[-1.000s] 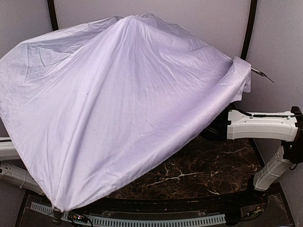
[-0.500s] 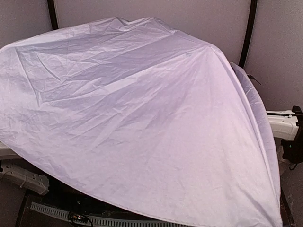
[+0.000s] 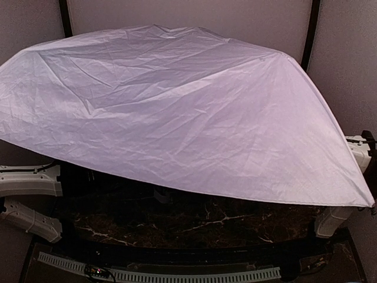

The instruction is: Put away the umbrella

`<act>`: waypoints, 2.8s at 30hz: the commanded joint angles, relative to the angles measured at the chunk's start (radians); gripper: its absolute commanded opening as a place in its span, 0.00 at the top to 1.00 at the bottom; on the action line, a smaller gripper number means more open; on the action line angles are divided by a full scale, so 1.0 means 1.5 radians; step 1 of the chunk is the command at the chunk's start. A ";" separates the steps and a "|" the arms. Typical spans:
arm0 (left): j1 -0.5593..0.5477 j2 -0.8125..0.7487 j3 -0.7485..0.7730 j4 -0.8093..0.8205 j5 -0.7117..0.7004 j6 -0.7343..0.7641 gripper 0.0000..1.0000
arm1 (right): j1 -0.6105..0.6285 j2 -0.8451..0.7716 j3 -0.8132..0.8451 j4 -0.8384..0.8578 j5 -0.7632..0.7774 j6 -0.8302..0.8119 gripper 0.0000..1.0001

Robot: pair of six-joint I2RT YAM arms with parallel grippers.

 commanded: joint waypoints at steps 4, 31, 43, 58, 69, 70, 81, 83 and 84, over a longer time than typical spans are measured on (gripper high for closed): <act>-0.002 -0.014 0.016 0.045 0.002 0.005 1.00 | 0.002 0.047 0.066 0.005 0.055 -0.057 0.45; -0.006 -0.027 -0.002 0.054 0.019 0.011 1.00 | 0.002 0.047 0.070 0.017 0.080 -0.124 0.52; -0.007 -0.040 -0.064 0.188 -0.035 0.040 1.00 | 0.005 0.039 -0.018 -0.021 -0.116 -0.095 0.89; -0.007 -0.084 -0.078 0.301 0.001 0.276 1.00 | 0.063 -0.002 -0.252 -0.038 -0.219 -0.066 0.88; -0.006 -0.051 -0.149 0.362 0.001 0.245 1.00 | 0.055 0.040 -0.272 -0.006 -0.190 -0.061 0.90; -0.006 -0.042 -0.156 0.352 -0.005 0.251 1.00 | 0.047 0.033 -0.267 -0.002 -0.191 -0.057 0.91; -0.008 0.024 -0.168 0.165 -0.004 0.247 0.74 | -0.065 -0.027 -0.298 0.231 -0.111 -0.063 1.00; -0.009 0.015 -0.168 0.128 -0.015 0.252 0.64 | -0.086 -0.028 -0.325 0.286 -0.087 -0.064 1.00; -0.012 0.008 -0.168 0.107 -0.019 0.253 0.61 | -0.097 -0.029 -0.332 0.305 -0.080 -0.059 1.00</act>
